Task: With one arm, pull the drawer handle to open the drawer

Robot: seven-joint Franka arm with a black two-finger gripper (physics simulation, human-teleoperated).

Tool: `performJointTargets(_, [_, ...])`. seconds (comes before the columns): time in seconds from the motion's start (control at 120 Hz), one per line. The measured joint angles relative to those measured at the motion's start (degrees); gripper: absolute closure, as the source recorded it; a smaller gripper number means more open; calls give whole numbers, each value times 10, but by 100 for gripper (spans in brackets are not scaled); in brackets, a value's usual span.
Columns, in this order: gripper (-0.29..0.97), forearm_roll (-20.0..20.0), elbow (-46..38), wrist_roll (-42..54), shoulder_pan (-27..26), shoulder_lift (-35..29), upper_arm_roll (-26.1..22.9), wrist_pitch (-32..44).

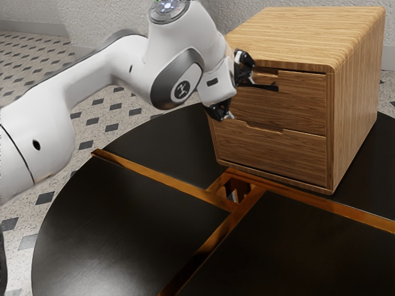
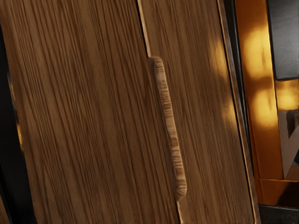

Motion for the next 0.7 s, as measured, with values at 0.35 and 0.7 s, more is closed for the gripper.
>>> performJointTargets(0.35, [28,1,-112,6,-14,-98,18,-11])
performJointTargets(0.7, [19,-121,-112,-172,-19,-406,-34,-362])
